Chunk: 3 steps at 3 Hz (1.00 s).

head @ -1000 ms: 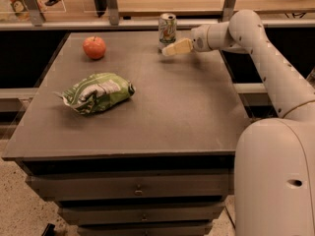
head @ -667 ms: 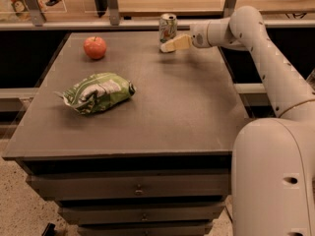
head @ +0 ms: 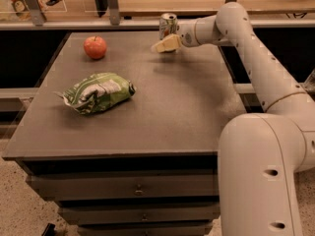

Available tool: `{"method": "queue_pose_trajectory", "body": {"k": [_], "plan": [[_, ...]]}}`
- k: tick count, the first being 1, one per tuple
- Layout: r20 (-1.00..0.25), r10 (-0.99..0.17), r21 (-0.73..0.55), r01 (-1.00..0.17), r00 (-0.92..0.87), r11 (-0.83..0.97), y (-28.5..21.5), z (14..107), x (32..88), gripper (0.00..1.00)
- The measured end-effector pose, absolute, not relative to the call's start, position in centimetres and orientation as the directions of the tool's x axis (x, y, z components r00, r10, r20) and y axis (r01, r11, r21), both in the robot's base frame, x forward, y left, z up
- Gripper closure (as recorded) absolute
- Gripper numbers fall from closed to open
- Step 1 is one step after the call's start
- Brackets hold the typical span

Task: Pick 7up can

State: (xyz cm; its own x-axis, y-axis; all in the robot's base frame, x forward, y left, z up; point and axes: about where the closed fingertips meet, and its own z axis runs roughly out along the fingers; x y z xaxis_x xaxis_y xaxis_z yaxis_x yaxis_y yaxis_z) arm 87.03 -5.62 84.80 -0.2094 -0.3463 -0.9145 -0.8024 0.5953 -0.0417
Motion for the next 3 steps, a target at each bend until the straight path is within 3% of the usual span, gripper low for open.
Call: {"method": "queue_pose_trajectory", "body": {"k": [1, 3], "plan": [[-0.908, -0.349, -0.025, -0.802, -0.231, 0.597, -4.35, 83.68, 87.67, 0.0], [-0.9, -0.356, -0.015, -0.8, -0.251, 0.6, -3.44, 82.74, 88.41, 0.41]]}}
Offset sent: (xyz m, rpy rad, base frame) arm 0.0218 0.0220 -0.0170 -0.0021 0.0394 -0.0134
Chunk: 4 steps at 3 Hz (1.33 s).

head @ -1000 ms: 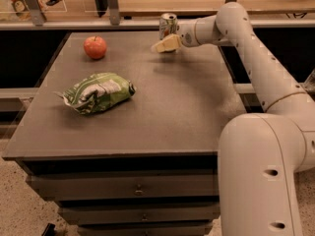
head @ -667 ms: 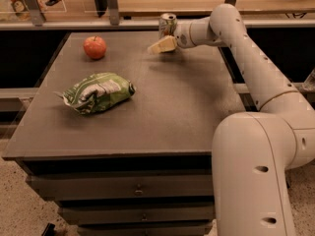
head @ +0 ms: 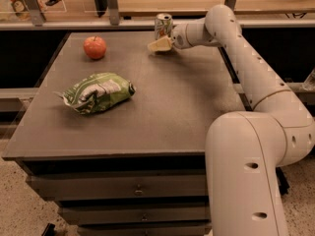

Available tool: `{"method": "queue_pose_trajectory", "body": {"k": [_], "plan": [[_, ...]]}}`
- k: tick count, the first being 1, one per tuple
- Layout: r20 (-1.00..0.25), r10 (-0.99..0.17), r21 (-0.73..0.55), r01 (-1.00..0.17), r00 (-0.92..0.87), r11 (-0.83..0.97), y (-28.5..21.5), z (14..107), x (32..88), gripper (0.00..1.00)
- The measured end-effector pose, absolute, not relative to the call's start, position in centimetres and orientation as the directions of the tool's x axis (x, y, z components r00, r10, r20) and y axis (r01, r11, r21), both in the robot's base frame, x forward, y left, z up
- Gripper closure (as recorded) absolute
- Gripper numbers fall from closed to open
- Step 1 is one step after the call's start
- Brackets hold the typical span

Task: Pick 7up can

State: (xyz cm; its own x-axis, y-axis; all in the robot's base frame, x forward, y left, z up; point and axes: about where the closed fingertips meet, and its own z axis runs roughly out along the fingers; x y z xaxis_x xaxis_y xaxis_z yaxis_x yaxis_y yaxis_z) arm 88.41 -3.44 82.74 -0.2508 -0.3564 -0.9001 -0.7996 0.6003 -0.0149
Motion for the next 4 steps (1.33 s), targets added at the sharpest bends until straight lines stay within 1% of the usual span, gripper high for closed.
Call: {"method": "queue_pose_trajectory", "body": {"k": [2, 3, 4], "plan": [[-0.893, -0.373, -0.009, -0.818, -0.252, 0.575, -3.6, 82.6, 87.9, 0.87], [-0.905, -0.364, -0.02, -0.831, -0.221, 0.556, -4.1, 84.7, 87.1, 1.0], [-0.914, -0.36, -0.034, -0.848, -0.189, 0.529, -5.0, 87.5, 85.8, 1.0]]}}
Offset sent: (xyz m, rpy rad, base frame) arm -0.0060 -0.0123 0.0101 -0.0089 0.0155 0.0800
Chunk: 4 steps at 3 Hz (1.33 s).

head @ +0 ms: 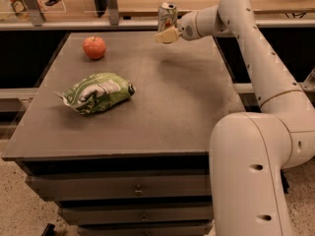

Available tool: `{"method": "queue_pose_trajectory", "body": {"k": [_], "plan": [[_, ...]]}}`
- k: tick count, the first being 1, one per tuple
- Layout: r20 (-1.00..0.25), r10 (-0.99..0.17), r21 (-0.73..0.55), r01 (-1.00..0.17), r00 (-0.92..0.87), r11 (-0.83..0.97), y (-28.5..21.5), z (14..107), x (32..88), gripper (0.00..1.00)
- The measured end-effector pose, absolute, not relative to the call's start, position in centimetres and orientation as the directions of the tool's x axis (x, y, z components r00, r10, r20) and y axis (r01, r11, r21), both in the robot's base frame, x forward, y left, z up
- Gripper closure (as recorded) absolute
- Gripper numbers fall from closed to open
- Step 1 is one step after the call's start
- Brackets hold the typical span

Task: Pick 7up can

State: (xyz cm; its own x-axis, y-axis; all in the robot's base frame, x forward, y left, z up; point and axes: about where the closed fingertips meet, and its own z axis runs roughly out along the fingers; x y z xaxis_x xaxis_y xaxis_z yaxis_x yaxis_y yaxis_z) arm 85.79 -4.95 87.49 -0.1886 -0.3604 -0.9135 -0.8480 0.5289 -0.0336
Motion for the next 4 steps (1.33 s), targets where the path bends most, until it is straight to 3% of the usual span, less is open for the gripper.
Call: {"method": "queue_pose_trajectory", "body": {"k": [4], "plan": [[-0.909, -0.402, -0.105, -0.875, -0.108, 0.473, -8.2, 96.5, 80.2, 1.0]]}}
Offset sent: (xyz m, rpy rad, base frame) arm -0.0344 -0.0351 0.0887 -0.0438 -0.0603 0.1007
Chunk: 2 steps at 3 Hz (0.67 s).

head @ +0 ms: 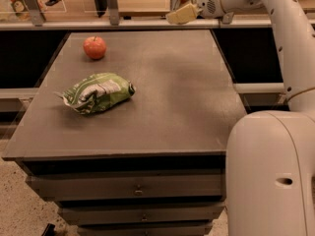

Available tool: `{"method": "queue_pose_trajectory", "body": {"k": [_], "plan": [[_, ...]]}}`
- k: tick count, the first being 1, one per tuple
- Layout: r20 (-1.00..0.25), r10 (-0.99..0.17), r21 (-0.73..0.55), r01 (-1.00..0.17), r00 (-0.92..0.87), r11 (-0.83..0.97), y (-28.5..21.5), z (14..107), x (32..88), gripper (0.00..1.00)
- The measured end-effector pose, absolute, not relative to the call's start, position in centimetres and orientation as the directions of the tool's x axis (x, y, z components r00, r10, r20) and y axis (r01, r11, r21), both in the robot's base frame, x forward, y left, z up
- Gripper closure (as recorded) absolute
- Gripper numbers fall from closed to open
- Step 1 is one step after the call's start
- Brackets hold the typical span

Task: Pick 7up can

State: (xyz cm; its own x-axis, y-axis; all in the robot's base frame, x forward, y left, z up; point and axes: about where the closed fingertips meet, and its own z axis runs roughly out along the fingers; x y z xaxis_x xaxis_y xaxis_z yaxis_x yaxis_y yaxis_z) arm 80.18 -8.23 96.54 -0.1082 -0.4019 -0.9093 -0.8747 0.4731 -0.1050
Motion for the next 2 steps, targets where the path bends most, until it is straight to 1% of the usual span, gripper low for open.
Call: {"method": "queue_pose_trajectory", "body": {"k": [1, 2], "plan": [[-0.91, -0.393, -0.065, -0.889, -0.134, 0.453, -7.7, 97.19, 77.86, 1.0], [-0.911, -0.387, -0.045, -0.895, -0.146, 0.444, -6.76, 96.87, 76.9, 1.0]]}}
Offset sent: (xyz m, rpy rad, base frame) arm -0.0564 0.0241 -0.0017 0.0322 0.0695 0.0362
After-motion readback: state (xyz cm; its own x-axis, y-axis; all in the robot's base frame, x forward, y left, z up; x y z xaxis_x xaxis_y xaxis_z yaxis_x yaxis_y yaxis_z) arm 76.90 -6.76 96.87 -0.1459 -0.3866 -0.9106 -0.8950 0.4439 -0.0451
